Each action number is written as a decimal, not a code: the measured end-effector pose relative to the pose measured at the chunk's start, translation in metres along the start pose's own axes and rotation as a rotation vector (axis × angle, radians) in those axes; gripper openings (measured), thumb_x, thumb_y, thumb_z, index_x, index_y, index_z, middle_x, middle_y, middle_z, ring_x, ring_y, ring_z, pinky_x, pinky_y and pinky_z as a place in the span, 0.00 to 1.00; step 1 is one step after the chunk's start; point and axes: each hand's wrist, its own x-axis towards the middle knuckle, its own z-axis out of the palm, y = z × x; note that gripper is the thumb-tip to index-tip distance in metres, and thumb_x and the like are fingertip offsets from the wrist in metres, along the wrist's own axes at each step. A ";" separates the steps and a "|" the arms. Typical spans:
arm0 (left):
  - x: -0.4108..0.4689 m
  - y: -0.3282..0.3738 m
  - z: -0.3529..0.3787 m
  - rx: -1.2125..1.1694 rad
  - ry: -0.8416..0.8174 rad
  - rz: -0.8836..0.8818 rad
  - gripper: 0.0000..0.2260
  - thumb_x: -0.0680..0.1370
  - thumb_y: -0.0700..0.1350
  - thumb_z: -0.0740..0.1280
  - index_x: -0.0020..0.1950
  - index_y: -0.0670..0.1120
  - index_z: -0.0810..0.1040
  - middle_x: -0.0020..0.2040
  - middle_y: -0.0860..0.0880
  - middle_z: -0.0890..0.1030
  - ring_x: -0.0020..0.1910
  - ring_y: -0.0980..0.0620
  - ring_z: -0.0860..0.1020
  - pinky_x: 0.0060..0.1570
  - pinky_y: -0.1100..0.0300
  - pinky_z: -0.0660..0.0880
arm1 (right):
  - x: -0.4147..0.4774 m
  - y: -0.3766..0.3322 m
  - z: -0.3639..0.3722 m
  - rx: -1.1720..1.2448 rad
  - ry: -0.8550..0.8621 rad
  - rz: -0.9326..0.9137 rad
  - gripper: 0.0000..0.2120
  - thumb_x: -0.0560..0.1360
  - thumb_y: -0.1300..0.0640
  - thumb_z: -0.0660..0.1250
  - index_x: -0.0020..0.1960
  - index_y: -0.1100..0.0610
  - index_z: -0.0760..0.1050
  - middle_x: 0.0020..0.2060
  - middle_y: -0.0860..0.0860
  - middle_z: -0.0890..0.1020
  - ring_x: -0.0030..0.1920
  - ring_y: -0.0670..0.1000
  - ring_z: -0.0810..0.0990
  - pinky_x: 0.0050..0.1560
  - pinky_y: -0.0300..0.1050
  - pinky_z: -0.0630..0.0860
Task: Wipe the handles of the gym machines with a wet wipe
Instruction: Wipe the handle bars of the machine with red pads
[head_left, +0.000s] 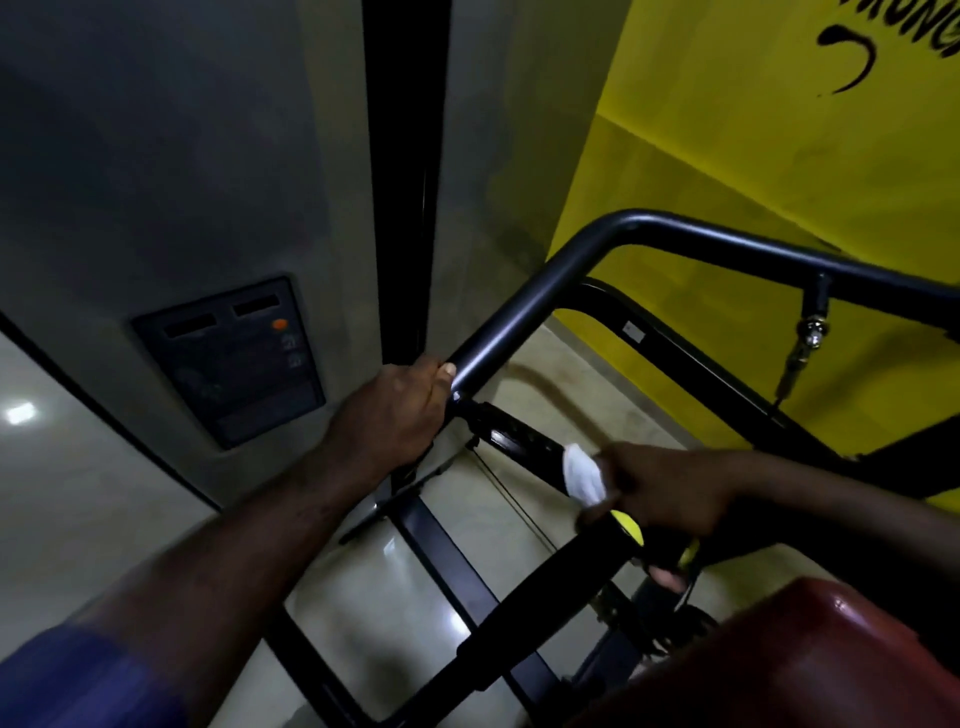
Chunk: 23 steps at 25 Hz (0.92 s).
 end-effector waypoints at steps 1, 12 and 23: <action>0.001 0.000 0.000 0.023 0.010 0.006 0.16 0.86 0.56 0.52 0.53 0.49 0.75 0.41 0.45 0.81 0.39 0.40 0.80 0.35 0.55 0.68 | 0.000 0.010 0.002 0.008 -0.014 0.020 0.04 0.73 0.53 0.71 0.39 0.48 0.78 0.38 0.61 0.81 0.32 0.49 0.79 0.36 0.37 0.75; -0.011 0.010 -0.008 0.063 0.032 0.075 0.18 0.87 0.53 0.53 0.69 0.46 0.75 0.54 0.41 0.83 0.48 0.36 0.81 0.42 0.47 0.78 | 0.017 -0.021 -0.003 0.320 -0.001 0.345 0.09 0.81 0.59 0.68 0.50 0.65 0.79 0.46 0.67 0.84 0.32 0.52 0.80 0.35 0.40 0.77; -0.020 -0.001 -0.002 0.213 0.070 0.416 0.29 0.78 0.47 0.55 0.78 0.37 0.68 0.76 0.36 0.70 0.63 0.34 0.76 0.48 0.44 0.79 | 0.085 0.056 0.025 0.475 -0.004 0.323 0.22 0.68 0.38 0.80 0.48 0.56 0.84 0.36 0.52 0.85 0.33 0.51 0.86 0.33 0.45 0.83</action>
